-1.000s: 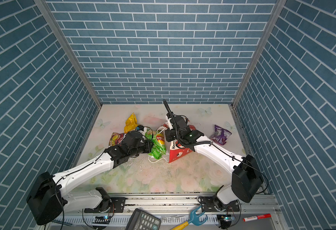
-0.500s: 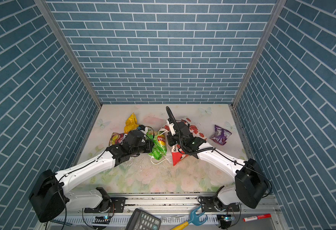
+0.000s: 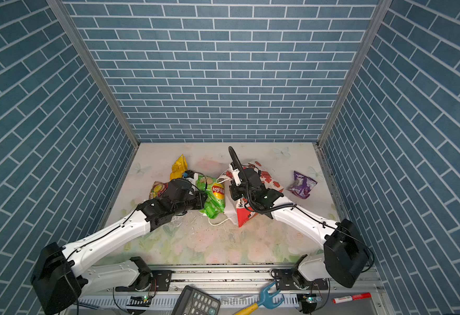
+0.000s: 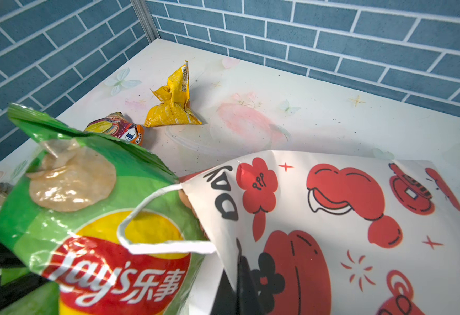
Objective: Take the snacks out of the paper bag
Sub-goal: 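Carry the Lay's bag toward the Fox's packet while the right gripper holds the bag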
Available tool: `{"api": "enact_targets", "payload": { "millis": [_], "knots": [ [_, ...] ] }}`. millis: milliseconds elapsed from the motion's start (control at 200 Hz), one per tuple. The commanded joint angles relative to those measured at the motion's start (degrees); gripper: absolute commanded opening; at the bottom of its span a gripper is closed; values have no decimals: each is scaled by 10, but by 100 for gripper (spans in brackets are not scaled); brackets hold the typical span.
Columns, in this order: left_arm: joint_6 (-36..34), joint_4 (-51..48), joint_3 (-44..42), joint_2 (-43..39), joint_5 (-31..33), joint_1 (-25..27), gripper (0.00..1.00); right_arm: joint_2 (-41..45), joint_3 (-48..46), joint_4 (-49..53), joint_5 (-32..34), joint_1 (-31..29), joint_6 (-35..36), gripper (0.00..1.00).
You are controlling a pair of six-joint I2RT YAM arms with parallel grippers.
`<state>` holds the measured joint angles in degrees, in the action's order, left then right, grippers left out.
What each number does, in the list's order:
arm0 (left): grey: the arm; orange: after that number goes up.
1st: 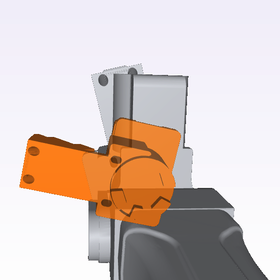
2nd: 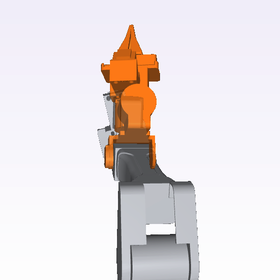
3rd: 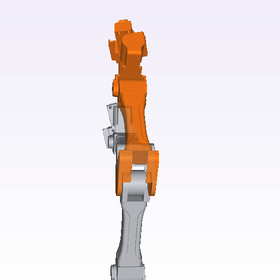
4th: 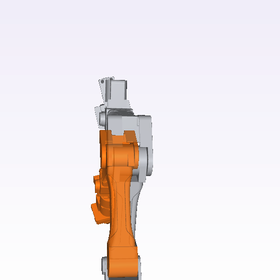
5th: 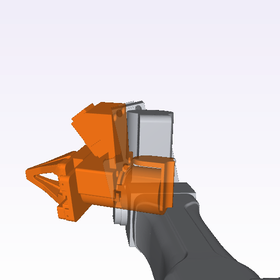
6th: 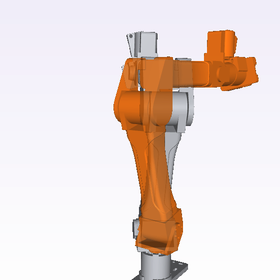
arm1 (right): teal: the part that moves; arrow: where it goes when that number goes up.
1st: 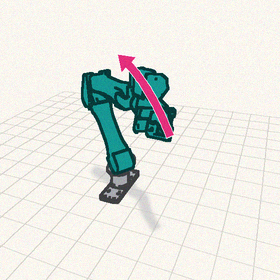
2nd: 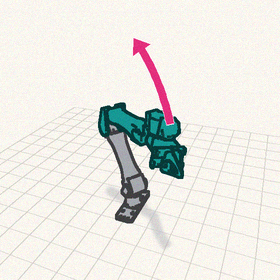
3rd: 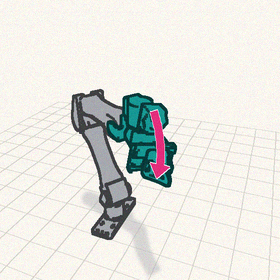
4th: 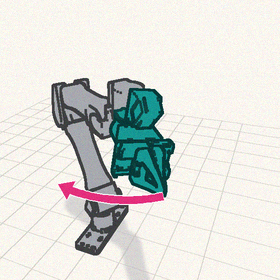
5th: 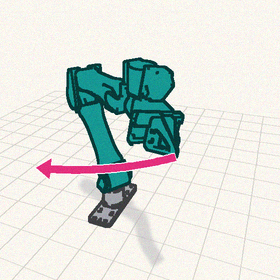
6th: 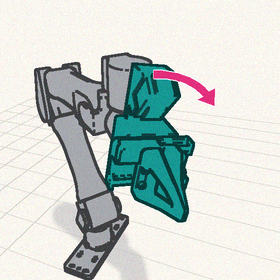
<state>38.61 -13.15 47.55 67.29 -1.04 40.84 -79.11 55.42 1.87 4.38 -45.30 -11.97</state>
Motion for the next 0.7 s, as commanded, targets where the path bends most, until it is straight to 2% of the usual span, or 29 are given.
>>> {"api": "enact_targets", "payload": {
  "millis": [0, 280, 695],
  "knots": [
    [-11, 6, 13, -15, 38, -6, 0, 11, -8, 10, 19, 0, 21, 0],
    [-20, -29, 16, -42, 62, -6, 0, 11, -13, 9, 28, 0, 22, 0],
    [-60, -107, 51, -87, 136, -11, 0, 13, -15, 9, 39, 0, 23, 0]
  ]
}}
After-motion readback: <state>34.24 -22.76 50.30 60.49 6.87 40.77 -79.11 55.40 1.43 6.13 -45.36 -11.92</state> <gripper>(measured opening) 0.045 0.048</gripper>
